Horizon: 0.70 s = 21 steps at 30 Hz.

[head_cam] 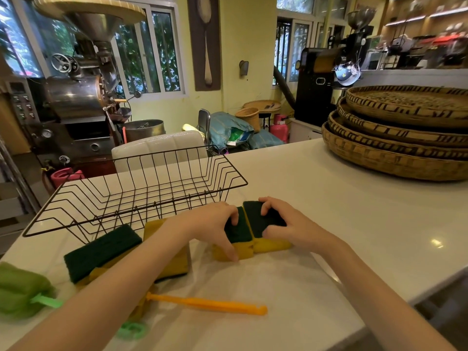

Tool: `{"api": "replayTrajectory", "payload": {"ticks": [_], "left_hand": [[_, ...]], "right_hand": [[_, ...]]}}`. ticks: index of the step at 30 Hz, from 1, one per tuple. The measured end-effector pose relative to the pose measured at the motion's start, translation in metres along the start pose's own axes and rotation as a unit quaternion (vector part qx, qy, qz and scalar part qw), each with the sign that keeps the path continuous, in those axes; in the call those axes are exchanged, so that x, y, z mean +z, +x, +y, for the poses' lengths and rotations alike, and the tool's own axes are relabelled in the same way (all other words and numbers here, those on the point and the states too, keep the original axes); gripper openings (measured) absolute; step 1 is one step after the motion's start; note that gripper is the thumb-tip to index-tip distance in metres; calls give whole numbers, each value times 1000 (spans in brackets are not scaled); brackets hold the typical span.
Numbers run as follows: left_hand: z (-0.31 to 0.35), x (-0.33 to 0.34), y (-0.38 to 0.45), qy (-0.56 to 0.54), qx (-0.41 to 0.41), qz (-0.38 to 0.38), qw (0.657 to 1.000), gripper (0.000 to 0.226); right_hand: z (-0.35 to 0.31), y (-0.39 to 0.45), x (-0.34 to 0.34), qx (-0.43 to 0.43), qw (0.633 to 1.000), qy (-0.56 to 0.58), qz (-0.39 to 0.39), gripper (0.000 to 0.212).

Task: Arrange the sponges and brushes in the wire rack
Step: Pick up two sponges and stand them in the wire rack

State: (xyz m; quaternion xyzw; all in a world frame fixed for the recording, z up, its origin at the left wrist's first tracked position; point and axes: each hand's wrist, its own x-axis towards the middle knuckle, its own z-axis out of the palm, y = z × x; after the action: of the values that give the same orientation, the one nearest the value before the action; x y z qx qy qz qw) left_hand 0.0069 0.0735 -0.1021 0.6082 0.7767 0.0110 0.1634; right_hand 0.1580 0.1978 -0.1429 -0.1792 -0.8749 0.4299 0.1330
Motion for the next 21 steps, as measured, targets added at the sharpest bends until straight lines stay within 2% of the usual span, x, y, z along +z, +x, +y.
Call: {"api": "replayTrajectory", "payload": {"ticks": [3, 6, 11, 15, 21], "left_hand": [[0, 1, 3, 22, 3, 2, 1000, 53], [-1, 0, 3, 27, 8, 14, 999, 52], [-1, 2, -2, 33, 16, 48, 998, 51], [4, -9, -12, 25, 45, 62, 997, 51], [-1, -67, -30, -22, 92, 126, 987, 48]], "right_hand": [[-4, 0, -12, -6, 995, -81, -56, 57], [-13, 6, -19, -18, 976, -203, -80, 62], [-33, 18, -28, 19, 954, -268, -136, 68], [-53, 17, -44, 2, 947, -285, -145, 68], [-94, 27, -81, -20, 968, -223, -114, 73]]}}
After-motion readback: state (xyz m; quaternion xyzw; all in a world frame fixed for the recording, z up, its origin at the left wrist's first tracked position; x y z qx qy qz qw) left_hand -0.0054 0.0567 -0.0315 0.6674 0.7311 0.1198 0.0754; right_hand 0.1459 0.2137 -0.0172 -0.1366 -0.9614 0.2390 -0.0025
